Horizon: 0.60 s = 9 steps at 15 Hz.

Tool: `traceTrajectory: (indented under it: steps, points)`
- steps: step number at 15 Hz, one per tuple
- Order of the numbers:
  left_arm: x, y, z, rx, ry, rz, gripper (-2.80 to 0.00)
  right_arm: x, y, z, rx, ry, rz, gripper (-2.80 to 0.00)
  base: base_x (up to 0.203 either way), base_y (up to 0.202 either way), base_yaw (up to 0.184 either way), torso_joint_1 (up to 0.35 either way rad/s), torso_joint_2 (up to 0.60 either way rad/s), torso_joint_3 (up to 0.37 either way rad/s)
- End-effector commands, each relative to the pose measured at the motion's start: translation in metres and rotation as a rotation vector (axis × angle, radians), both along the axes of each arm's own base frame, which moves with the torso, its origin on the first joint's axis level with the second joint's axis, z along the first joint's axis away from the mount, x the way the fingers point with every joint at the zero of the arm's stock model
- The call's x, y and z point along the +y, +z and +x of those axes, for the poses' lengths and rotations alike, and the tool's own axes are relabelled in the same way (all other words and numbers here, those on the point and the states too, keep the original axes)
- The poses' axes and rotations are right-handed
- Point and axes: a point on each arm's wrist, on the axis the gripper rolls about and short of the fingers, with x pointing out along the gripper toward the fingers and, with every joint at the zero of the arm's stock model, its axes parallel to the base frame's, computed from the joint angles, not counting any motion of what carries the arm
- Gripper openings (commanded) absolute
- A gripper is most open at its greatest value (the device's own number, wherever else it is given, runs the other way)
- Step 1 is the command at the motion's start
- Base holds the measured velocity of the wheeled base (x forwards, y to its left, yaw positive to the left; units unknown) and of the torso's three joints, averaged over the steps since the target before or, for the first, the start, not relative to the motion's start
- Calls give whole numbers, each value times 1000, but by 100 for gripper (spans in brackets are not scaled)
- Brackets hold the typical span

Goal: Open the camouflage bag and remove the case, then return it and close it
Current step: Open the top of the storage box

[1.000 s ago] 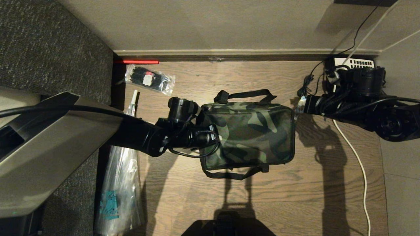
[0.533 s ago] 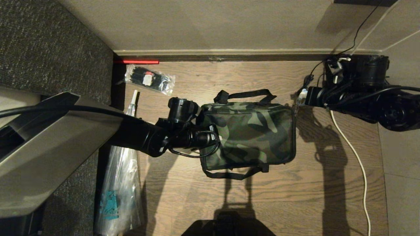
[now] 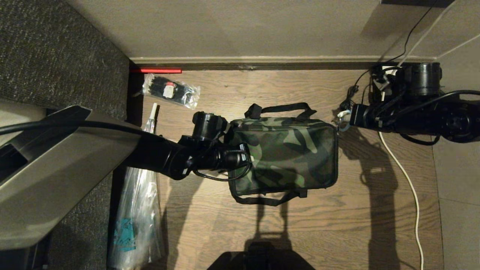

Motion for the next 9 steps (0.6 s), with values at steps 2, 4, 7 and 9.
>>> traceTrajectory:
  steps: [2,4,7,9]
  points:
    - [-3,2,-3,0,-8,-7,-280,-4,2,-2,-3,38,19,-280,0,0,0,0,0,0]
    - [-4,2,-3,0,-10,-9,-280,-8,1,-3,-6,65,19,-280,0,0,0,0,0,0]
    - [-4,3,-4,0,-12,-11,-280,-10,1,0,-21,64,0,-280,0,0,0,0,0,0]
    - [-4,2,-4,3,-12,-10,-280,-16,5,-7,-20,53,1,0,0,0,0,0,0,0]
